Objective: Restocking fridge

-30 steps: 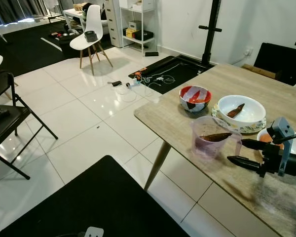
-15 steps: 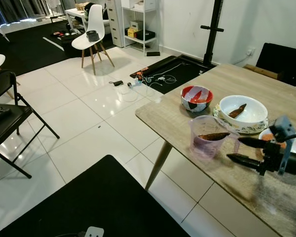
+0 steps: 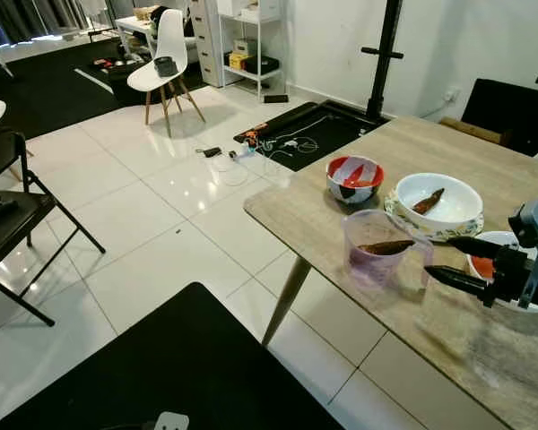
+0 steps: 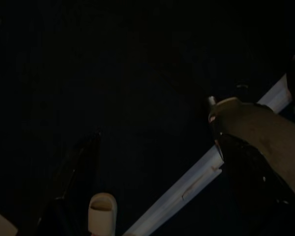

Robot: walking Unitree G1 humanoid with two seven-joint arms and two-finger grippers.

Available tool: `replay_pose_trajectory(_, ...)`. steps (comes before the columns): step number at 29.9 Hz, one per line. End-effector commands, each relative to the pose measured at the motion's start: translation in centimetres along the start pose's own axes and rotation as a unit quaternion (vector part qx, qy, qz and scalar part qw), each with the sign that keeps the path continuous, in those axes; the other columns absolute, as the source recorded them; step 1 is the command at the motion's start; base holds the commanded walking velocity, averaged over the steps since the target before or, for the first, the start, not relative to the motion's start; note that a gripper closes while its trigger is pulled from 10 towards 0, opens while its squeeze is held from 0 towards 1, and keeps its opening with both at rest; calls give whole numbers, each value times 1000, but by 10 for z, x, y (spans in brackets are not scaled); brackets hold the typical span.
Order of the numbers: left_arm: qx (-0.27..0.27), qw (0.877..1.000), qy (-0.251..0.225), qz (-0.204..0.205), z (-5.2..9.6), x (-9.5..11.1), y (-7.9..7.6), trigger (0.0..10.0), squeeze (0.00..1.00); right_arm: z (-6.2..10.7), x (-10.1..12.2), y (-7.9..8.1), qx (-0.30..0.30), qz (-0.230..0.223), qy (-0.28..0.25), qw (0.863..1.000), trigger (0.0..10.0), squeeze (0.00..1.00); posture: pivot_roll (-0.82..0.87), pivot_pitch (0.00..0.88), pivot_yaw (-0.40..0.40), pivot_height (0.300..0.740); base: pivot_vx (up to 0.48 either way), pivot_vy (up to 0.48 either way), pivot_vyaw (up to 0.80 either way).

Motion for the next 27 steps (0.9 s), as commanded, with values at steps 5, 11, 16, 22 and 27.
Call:
replay_pose_trajectory(5, -1, 1000, 7, -9, 0, -4, -1, 10000, 0, -14, 0, -5, -13, 5, 4, 1000, 10000, 0, 30, 0, 19, 740, 0, 0, 0)
replay_pose_trajectory(11, -1, 1000, 7, -11, 0, -4, -1, 10000, 0, -18, 1, -5, -4, 6, -1, 1000, 10000, 0, 32, 0, 18, 740, 0, 0, 0)
replay_pose_trajectory(16, -1, 1000, 6, -11, 0, -4, -1, 10000, 0, -20, -1, -5, 2, 5, 2, 1000, 10000, 0, 32, 0, 17, 740, 0, 0, 0)
replay_pose_trajectory(22, -5, 1000, 5, -11, 0, -3, -5, 10000, 0, -22, -6, -2, 16, -1, 10, 1000, 10000, 0, 29, 0, 17, 740, 0, 0, 0)
replay_pose_trajectory(27, -6, 1000, 6, -12, 0, -3, -6, 10000, 0, -31, -13, 8, 37, -15, 11, 999, 10000, 0, 28, 0, 20, 740, 0, 0, 0)
Point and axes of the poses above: a point about 5 cm out from each wrist's last joint towards the gripper, its own z axis pointing back from the gripper into the wrist, its own x axis along the axis of the wrist's last joint, y = z × x, the point moved 1 cm from there along -z, pointing out of the wrist towards the gripper, and after that the axes turned 13 degrees about z, right-handed, at the moved point
